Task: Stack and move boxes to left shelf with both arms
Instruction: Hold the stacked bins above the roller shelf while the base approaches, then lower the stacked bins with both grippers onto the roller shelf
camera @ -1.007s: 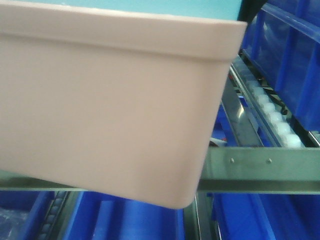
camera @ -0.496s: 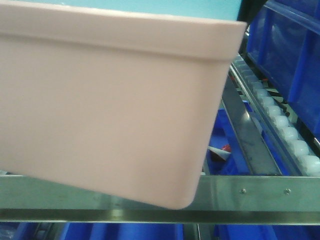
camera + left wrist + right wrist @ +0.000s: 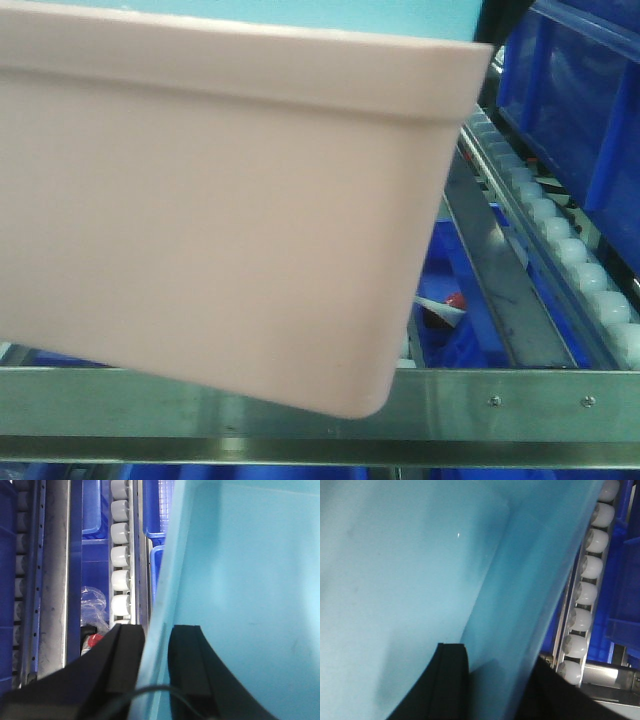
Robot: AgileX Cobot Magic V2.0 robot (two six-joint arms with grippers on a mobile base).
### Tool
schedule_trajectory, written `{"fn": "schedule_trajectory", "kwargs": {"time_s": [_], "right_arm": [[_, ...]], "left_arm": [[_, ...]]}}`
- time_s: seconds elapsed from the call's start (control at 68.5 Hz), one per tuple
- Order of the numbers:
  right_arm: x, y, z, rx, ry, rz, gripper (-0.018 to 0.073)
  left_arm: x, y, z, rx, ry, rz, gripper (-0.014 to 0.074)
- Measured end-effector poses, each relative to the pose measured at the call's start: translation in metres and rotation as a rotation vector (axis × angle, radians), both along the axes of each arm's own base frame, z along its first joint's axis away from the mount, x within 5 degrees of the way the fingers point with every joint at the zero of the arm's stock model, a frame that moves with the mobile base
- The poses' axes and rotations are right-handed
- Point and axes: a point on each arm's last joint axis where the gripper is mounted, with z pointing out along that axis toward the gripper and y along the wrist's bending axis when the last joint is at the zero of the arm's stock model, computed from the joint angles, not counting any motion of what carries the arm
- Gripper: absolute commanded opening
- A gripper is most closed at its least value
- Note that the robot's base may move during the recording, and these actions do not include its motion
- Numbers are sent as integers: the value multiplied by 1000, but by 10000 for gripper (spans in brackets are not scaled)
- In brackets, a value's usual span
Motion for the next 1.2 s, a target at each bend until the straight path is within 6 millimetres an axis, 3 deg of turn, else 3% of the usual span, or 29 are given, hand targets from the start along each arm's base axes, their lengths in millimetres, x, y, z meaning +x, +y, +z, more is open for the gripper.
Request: {"fn": "schedule_trajectory", "kwargs": {"time_s": [0.919,1.196], "right_arm": [[0,-1,0,-12,-5,-4,57],[16,-6,4,38,-65,-13,57]], "left_arm": [[2,-1,2,2,-24,-15,-12],[15,4,6,-49,-87,-2,-12]]}}
